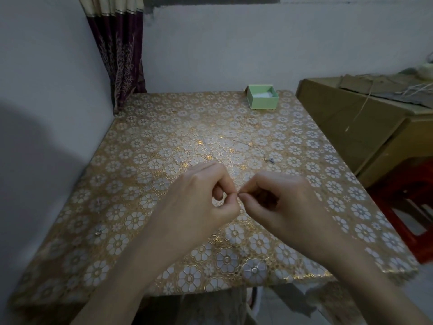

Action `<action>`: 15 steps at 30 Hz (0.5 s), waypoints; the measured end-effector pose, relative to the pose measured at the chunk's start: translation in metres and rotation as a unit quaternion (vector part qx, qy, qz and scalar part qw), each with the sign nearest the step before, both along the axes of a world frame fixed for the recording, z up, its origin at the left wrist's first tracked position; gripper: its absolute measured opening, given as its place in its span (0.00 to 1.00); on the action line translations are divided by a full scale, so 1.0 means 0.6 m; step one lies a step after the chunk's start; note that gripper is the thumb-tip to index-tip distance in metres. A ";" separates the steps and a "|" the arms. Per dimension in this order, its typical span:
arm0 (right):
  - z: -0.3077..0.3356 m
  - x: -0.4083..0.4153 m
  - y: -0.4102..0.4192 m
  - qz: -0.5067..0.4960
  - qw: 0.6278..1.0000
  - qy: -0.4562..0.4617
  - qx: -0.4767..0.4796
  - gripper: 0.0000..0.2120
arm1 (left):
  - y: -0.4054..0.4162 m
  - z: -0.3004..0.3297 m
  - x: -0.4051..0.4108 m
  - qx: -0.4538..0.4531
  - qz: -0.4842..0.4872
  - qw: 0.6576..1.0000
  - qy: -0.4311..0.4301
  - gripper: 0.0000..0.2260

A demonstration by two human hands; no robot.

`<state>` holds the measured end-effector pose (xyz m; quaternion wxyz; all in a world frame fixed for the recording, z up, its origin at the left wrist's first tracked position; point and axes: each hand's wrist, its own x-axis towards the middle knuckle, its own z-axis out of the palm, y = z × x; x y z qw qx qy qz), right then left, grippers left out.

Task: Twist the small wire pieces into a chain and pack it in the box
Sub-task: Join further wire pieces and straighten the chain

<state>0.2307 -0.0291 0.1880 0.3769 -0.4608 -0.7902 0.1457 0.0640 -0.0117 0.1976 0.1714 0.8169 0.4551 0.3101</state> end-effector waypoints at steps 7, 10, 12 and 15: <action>-0.002 0.000 0.001 0.028 0.998 0.042 0.022 0.02 | -0.002 0.014 -0.003 -0.170 -0.013 0.977 -0.129 0.02; -0.005 0.001 0.002 0.041 0.997 0.053 0.027 0.03 | 0.002 0.017 -0.004 -0.208 -0.021 0.966 -0.154 0.02; -0.007 0.001 0.003 0.045 0.997 0.057 0.028 0.03 | 0.003 0.017 -0.005 -0.216 -0.022 0.963 -0.160 0.03; -0.009 0.001 0.004 0.040 0.998 0.031 0.049 0.03 | 0.001 0.018 -0.006 -0.229 -0.025 0.961 -0.150 0.03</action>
